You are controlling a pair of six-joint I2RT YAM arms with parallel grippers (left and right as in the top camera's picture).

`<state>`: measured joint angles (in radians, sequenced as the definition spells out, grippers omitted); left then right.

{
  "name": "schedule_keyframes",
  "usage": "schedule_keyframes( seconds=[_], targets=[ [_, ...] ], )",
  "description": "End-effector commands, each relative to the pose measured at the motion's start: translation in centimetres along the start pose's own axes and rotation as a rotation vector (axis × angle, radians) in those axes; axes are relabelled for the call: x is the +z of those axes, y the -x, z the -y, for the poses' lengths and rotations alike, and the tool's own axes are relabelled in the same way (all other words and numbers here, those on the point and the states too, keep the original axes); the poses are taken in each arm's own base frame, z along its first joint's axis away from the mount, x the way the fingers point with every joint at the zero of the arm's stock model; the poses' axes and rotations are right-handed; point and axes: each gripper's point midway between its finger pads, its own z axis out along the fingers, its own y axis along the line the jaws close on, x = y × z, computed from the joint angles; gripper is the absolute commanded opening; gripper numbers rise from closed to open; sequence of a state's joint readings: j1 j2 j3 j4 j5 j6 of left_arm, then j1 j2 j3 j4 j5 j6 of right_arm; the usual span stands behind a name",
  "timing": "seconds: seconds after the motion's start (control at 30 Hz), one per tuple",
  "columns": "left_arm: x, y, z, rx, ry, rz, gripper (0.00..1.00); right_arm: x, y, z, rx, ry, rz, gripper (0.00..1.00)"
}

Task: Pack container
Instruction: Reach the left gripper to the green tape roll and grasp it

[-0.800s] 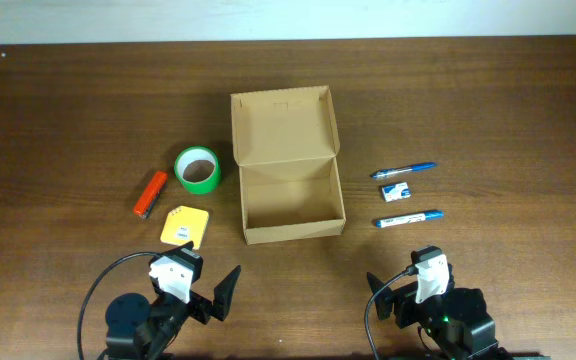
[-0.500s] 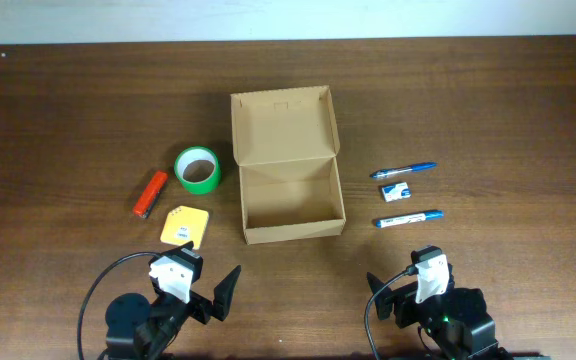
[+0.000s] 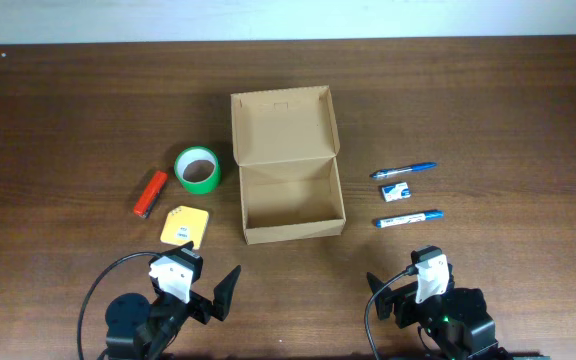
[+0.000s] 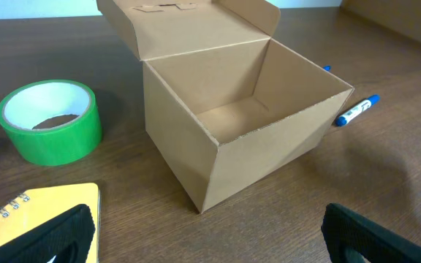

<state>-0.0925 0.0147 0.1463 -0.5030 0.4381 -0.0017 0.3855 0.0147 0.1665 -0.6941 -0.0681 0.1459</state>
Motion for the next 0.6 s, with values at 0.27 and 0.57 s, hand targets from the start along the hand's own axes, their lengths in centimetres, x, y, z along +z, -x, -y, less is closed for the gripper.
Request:
schedule_keyframes(
  seconds=[0.27,0.57],
  targets=[
    [0.0,0.1,0.1,-0.006,-0.009,0.010,1.00,0.0,0.1,0.1,-0.005,-0.005,0.009,0.99],
    [-0.6,2.7,2.0,-0.121,-0.115,0.076,1.00,0.0,0.1,0.1,-0.004,-0.005,0.009,0.99]
  ],
)
